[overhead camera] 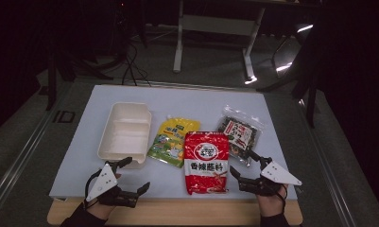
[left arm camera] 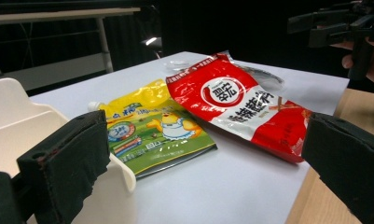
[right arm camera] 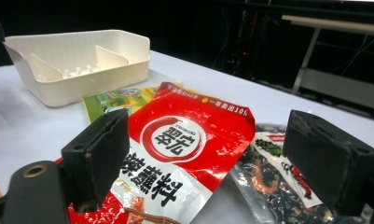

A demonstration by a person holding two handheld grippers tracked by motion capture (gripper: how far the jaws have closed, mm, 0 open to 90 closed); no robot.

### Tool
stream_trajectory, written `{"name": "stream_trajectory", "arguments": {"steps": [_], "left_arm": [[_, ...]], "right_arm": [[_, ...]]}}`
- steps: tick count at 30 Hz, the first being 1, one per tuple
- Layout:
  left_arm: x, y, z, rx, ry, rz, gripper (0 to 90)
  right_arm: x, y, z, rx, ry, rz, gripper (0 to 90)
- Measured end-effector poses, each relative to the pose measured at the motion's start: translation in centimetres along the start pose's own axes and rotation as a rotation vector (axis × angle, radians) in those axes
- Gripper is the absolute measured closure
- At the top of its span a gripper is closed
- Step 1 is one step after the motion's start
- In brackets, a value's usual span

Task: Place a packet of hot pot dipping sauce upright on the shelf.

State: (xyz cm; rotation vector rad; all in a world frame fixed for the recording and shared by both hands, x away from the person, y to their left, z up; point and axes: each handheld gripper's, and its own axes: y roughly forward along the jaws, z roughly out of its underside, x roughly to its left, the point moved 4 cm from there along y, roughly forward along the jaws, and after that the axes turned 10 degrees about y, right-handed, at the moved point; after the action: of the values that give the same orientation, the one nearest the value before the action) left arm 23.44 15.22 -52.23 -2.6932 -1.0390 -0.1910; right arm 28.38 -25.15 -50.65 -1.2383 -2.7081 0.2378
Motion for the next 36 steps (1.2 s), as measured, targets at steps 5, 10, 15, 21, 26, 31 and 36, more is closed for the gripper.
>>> {"name": "stream_trajectory", "arguments": {"steps": [5, 10, 15, 21, 26, 31, 36], "left_arm": [[-0.1, 0.0, -0.1, -0.007, 0.01, 0.009, 1.7], [-0.2, 0.1, 0.0, -0.007, 0.006, 0.025, 1.7], [-0.5, 0.2, -0.2, -0.024, 0.005, 0.067, 1.7], [-0.9, 0.2, -0.5, -0.037, 0.02, 0.081, 1.6], [-1.1, 0.2, -0.6, -0.038, 0.028, 0.085, 1.7], [-1.1, 0.2, -0.6, -0.039, 0.022, 0.091, 1.7], [-1.1, 0.3, -0.5, -0.041, 0.015, 0.09, 1.7]], "right_arm": [[0.0, -0.1, 0.0, 0.005, -0.02, 0.003, 14.4], [0.0, 0.0, 0.1, 0.029, -0.004, -0.018, 14.5], [0.5, 0.0, -0.2, 0.037, 0.018, -0.058, 14.3], [1.4, -0.5, -2.0, 0.032, 0.01, -0.106, 13.7], [1.4, -0.5, -3.8, 0.02, -0.004, -0.131, 12.8], [1.0, 0.0, -5.9, 0.069, -0.037, -0.132, 11.6], [0.1, 1.3, -6.8, 0.084, 0.028, -0.164, 10.3]]}}
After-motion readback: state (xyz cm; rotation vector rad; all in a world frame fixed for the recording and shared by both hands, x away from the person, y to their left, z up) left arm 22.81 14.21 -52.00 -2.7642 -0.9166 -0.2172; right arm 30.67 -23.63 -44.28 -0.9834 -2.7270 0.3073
